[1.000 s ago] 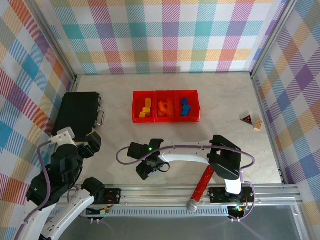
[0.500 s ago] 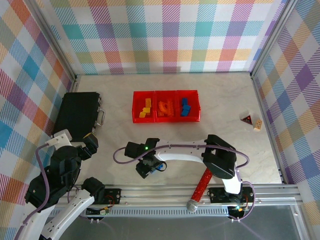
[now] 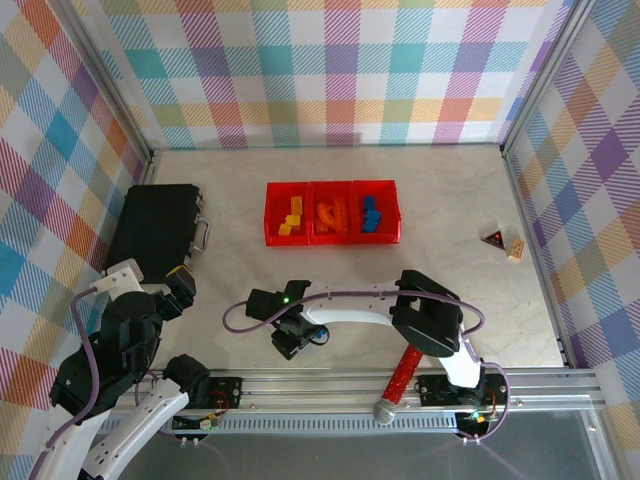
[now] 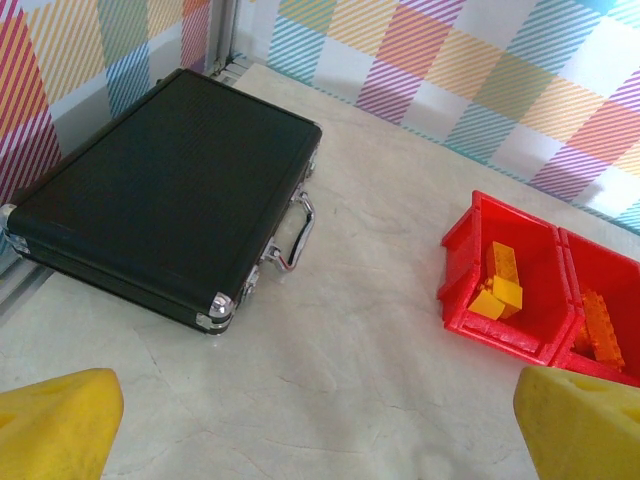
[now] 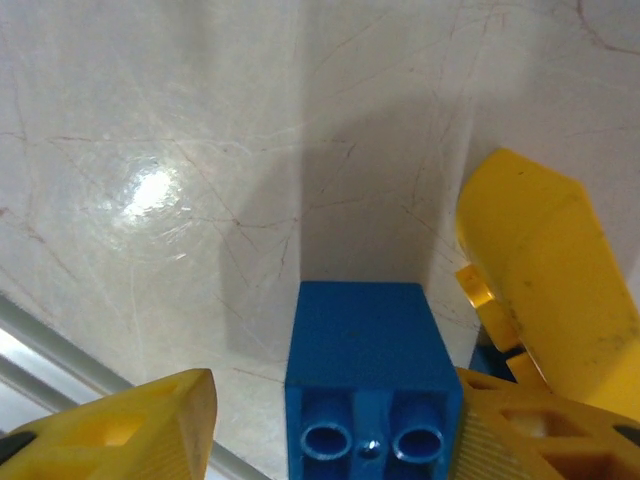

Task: Sort the legos into containers by color
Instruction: Pick up the lego from the bottom-center of the table, then place the lego in the container.

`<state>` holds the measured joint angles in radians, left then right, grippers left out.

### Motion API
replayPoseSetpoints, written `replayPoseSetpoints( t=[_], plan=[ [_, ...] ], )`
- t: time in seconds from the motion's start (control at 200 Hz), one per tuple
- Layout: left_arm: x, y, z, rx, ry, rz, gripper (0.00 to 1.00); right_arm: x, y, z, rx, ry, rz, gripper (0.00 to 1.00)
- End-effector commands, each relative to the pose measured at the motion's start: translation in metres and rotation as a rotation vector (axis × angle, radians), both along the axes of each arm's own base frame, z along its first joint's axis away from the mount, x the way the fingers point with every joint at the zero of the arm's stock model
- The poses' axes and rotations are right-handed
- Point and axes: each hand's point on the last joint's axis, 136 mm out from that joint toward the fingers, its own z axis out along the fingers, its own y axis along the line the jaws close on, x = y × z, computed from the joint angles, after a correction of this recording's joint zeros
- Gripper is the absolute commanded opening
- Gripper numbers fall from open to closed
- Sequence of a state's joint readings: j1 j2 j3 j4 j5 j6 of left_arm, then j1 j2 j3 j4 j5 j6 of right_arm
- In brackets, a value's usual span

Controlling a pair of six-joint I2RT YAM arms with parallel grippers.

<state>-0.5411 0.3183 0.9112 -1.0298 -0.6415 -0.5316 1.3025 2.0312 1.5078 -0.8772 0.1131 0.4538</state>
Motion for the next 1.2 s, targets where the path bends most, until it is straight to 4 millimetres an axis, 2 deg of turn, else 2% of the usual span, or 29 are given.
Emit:
replayPoseSetpoints(
  t=[0.0, 0.12, 0.24, 0.3, 0.395, 0.51, 0.64, 0.735, 0.825, 0.94, 1.035, 1.19],
  plan=[
    [-0.003, 0.005, 0.000, 0.013, 0.008, 0.019, 1.00, 0.000, -0.006, -0.007, -0.049, -0.012, 0.023, 0.54],
    [-0.002, 0.005, -0.001, 0.013, 0.011, 0.020, 1.00, 0.006, -0.009, -0.003, -0.054, -0.043, 0.022, 0.40],
    [-0.001, 0.004, -0.002, 0.016, 0.019, 0.019, 1.00, 0.014, -0.012, 0.009, -0.042, -0.101, 0.026, 0.31],
    [-0.001, 0.003, -0.002, 0.017, 0.023, 0.017, 1.00, 0.019, -0.013, 0.020, -0.022, -0.121, 0.027, 0.24],
    [0.000, 0.001, -0.003, 0.011, 0.031, 0.012, 1.00, 0.033, -0.016, 0.051, 0.063, -0.144, 0.002, 0.17],
    [0.005, -0.007, -0.009, -0.020, 0.037, -0.002, 1.00, 0.075, -0.035, 0.096, 0.174, -0.211, -0.071, 0.17],
    [0.017, -0.026, -0.026, -0.065, 0.074, -0.052, 1.00, 0.145, -0.080, 0.133, 0.230, -0.284, -0.200, 0.18],
    [0.028, -0.041, -0.037, -0.085, 0.113, -0.086, 1.00, 0.196, -0.115, 0.148, 0.218, -0.349, -0.292, 0.23],
    [0.037, -0.052, -0.045, -0.086, 0.151, -0.105, 1.00, 0.241, -0.147, 0.151, 0.184, -0.412, -0.367, 0.26],
    [0.047, -0.061, -0.056, -0.075, 0.196, -0.115, 1.00, 0.290, -0.178, 0.136, 0.155, -0.396, -0.445, 0.26],
    [0.053, -0.068, -0.064, -0.077, 0.225, -0.130, 1.00, 0.319, -0.191, 0.124, 0.150, -0.381, -0.480, 0.26],
    [0.058, -0.079, -0.075, -0.098, 0.263, -0.151, 1.00, 0.358, -0.201, 0.102, 0.189, -0.356, -0.510, 0.26]
  ],
)
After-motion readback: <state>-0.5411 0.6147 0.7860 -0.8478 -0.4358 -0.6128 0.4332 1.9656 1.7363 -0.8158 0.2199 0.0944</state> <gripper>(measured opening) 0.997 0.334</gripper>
